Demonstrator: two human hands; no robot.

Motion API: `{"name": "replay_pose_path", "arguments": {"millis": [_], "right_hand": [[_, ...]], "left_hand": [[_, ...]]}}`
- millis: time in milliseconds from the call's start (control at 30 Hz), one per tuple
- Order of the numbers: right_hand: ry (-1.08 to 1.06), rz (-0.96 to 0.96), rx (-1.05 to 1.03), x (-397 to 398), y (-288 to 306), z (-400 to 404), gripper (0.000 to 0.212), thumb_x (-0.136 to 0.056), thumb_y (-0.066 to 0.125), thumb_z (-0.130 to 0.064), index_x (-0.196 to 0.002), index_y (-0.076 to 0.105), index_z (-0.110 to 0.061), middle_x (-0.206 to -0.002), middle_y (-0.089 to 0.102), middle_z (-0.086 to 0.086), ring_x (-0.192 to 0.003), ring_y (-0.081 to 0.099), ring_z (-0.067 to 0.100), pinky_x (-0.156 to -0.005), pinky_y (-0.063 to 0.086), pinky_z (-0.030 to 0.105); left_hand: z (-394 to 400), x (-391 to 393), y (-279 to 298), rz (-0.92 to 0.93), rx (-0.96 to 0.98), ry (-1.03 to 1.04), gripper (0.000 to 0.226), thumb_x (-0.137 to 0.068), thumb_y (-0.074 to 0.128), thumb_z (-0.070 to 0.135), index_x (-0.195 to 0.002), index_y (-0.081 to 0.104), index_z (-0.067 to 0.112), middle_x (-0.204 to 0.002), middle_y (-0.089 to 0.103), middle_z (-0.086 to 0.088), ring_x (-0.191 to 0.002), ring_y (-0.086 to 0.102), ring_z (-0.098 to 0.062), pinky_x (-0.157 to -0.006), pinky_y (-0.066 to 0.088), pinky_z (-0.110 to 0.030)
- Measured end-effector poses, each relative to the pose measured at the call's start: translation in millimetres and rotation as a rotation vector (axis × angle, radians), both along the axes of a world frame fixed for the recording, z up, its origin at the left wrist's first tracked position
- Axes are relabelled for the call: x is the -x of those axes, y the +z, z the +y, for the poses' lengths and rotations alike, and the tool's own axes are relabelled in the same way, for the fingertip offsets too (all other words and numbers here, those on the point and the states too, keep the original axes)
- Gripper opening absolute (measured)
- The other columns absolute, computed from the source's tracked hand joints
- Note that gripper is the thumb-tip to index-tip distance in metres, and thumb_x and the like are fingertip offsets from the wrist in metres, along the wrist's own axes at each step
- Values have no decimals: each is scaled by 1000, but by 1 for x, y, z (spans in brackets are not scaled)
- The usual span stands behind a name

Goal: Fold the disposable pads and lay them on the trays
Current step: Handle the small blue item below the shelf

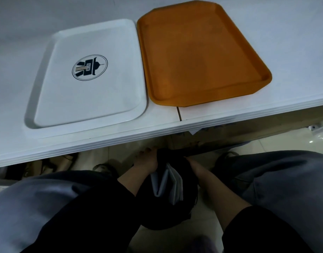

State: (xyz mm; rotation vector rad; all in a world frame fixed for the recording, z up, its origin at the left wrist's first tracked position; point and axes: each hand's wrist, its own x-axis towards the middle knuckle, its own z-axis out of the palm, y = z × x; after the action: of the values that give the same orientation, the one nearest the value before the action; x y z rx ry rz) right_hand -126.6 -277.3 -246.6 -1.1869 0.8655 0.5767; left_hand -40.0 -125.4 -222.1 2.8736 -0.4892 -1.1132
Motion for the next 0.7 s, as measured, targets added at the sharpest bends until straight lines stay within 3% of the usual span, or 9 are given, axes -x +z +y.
{"name": "replay_pose_path", "arguments": {"millis": [100, 200, 300, 333, 400, 500, 567, 633, 700], "right_hand": [[-6, 15, -33, 2, 1, -1, 36, -103, 30, -17, -134, 43, -3, -121, 49, 5, -108, 51, 24, -55, 45, 9], [27, 44, -62, 5, -2, 1, 37, -104, 29, -19, -135, 42, -5, -117, 48, 6, -115, 46, 25, -71, 45, 20], [49, 65, -50, 7, -9, 1, 41, -104, 29, -21, -140, 38, -4, -134, 47, 12, -127, 43, 31, -84, 40, 25], [40, 66, -39, 7, -10, 1, 42, -103, 30, -20, -141, 36, -3, -139, 43, 13, -128, 42, 31, -82, 41, 26], [-34, 87, -16, 6, -11, -3, 41, -102, 37, -21, -137, 41, -1, -135, 47, 12, -118, 47, 29, -73, 43, 25], [-165, 92, 21, 5, -12, -10, 42, -93, 59, -23, -126, 55, 2, -116, 59, 15, -98, 57, 29, -72, 48, 28], [-169, 45, 89, 3, -9, -10, 41, -89, 65, -19, -123, 57, 2, -118, 60, 19, -92, 58, 26, -71, 48, 28], [-103, -52, 233, -1, -8, -9, 38, -89, 64, -16, -121, 57, 4, -120, 60, 18, -94, 57, 22, -69, 48, 18], [-76, -171, 311, -5, -2, -6, 35, -89, 64, -15, -119, 60, 3, -113, 63, 15, -91, 58, 18, -58, 45, 5]], "left_hand": [[2, -1, -1, -19, 51, -15, 42, -94, 45, 22, -135, 41, 16, -137, 47, -14, -124, 48, -32, -102, 41, -41], [-1, 4, 0, -16, 124, -36, 41, -97, 38, 14, -137, 43, 14, -143, 44, -14, -129, 45, -28, -102, 37, -32], [-2, 9, -1, -31, 142, -32, 41, -95, 38, 9, -135, 45, 13, -140, 46, -16, -126, 47, -29, -98, 40, -32], [-1, 9, -3, -30, 145, -22, 40, -95, 38, 8, -133, 46, 12, -138, 48, -16, -124, 49, -30, -96, 41, -33], [3, 8, -4, -24, 159, 3, 35, -94, 39, 9, -127, 49, 9, -133, 51, -18, -119, 52, -32, -94, 43, -35], [8, 6, -9, -18, 158, 20, 32, -93, 42, 13, -123, 50, 8, -128, 53, -19, -114, 54, -34, -92, 46, -37], [10, 6, -11, 3, 146, 25, 37, -93, 45, 18, -129, 46, 10, -129, 51, -18, -116, 53, -34, -93, 46, -37], [12, 7, -11, 34, 132, 27, 41, -94, 46, 24, -133, 43, 12, -131, 50, -18, -117, 52, -34, -94, 45, -36], [13, 8, -10, 66, 131, 22, 43, -93, 46, 28, -133, 42, 13, -131, 50, -18, -118, 52, -33, -96, 45, -37]]}}
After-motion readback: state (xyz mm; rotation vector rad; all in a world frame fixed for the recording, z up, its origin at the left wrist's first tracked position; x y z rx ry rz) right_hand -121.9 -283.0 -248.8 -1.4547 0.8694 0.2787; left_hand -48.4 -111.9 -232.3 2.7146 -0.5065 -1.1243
